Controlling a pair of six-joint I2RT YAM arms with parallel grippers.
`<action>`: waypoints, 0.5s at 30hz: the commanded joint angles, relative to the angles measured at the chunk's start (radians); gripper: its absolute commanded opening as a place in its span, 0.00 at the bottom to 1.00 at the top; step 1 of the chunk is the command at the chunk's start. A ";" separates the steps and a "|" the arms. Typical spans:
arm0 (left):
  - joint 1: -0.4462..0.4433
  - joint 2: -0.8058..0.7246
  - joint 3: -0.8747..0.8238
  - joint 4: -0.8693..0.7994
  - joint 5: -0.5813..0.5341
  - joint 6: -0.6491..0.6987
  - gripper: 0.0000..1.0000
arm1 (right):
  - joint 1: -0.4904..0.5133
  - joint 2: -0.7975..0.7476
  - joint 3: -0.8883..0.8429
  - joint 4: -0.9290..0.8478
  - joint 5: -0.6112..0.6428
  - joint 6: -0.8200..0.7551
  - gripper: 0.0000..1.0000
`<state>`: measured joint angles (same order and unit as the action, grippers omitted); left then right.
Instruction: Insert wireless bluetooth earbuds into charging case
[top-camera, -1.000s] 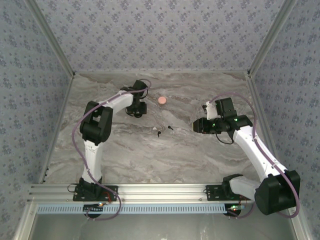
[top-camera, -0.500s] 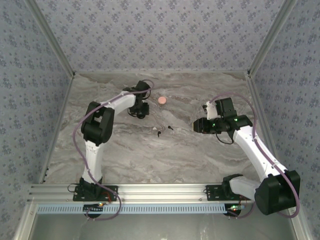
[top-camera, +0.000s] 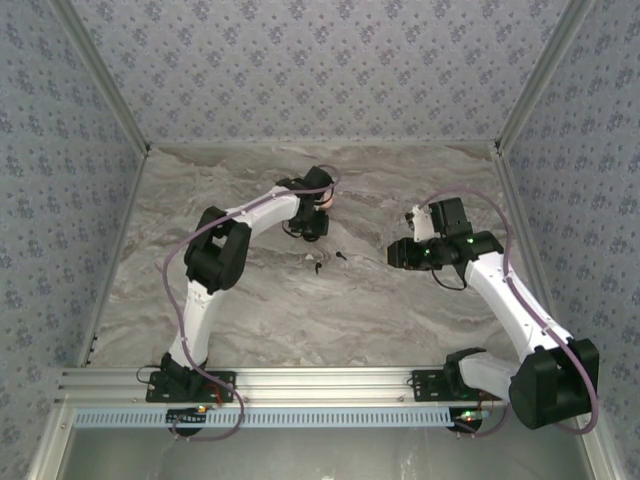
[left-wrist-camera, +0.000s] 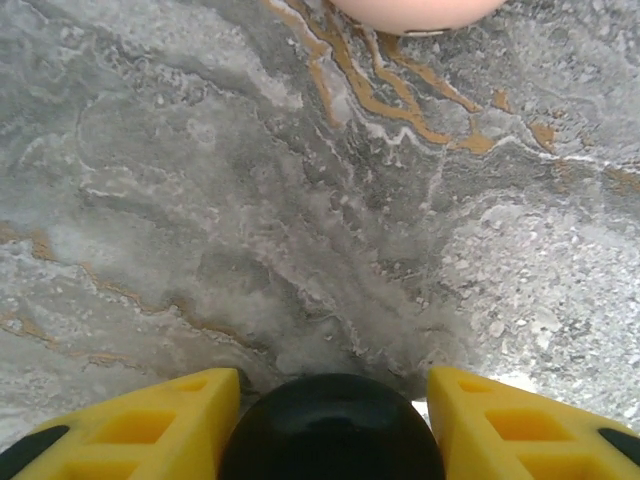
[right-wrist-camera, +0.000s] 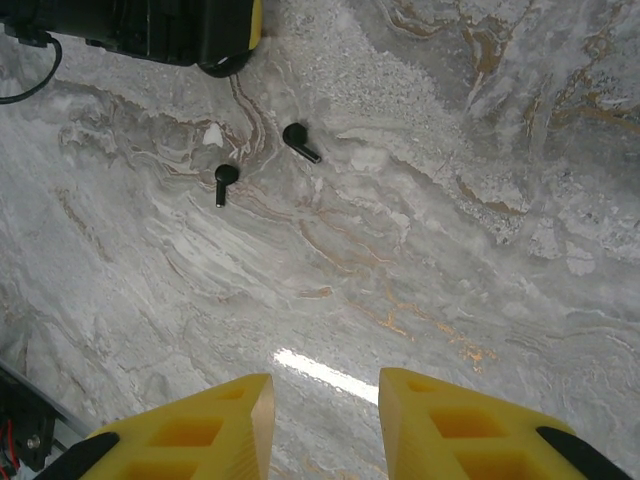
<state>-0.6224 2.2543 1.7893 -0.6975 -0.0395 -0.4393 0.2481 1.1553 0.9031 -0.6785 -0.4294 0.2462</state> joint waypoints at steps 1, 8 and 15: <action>-0.010 0.028 0.031 -0.036 0.019 -0.021 0.48 | -0.001 0.011 -0.013 -0.003 0.013 0.007 0.34; -0.010 0.015 0.023 -0.034 0.026 -0.011 0.64 | -0.004 0.033 -0.020 0.017 -0.002 0.014 0.36; -0.005 -0.092 -0.013 -0.019 0.018 0.000 0.76 | -0.002 0.097 -0.002 0.067 -0.044 0.033 0.37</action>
<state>-0.6304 2.2475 1.7912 -0.6971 -0.0261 -0.4454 0.2481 1.2274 0.8932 -0.6376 -0.4431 0.2584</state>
